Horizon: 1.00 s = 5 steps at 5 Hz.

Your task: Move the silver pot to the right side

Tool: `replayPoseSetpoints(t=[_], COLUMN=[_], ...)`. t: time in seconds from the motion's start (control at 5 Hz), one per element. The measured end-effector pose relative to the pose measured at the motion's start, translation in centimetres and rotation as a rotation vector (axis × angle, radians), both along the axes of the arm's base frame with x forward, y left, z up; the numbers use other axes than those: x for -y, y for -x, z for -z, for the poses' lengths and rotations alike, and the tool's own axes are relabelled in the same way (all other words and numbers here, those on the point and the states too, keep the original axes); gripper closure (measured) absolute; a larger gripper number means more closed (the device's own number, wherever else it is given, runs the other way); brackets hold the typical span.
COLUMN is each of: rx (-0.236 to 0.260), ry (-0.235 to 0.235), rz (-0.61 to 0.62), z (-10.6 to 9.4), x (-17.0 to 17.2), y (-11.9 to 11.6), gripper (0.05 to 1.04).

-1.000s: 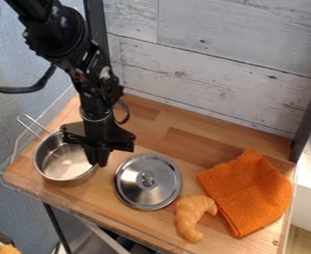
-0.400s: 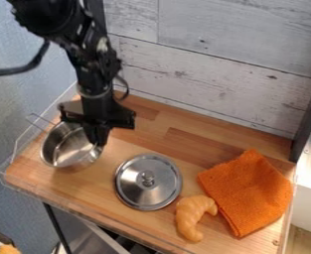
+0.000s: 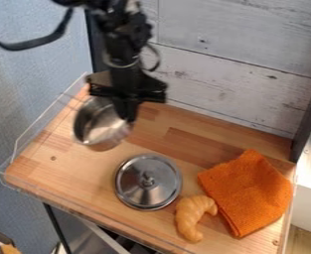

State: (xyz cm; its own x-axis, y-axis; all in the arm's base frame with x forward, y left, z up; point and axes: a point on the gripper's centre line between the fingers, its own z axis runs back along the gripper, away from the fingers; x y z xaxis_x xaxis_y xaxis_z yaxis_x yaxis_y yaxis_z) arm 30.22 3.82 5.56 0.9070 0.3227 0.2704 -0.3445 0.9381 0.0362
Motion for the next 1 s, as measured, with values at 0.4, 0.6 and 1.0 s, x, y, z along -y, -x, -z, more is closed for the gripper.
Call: replayPoseSetpoints(t=[0.4,0.6,1.0], rx=[0.014,-0.002,-0.028], ry=[-0.008,-0.018,-0.048], rz=[0.022,0.060,0.151], z=[-0.6,0.7,3.7], x=[5.0,7.9,10.3], y=[-2.5,-4.0,-5.8], gripper=[1.016,1.016,1.016])
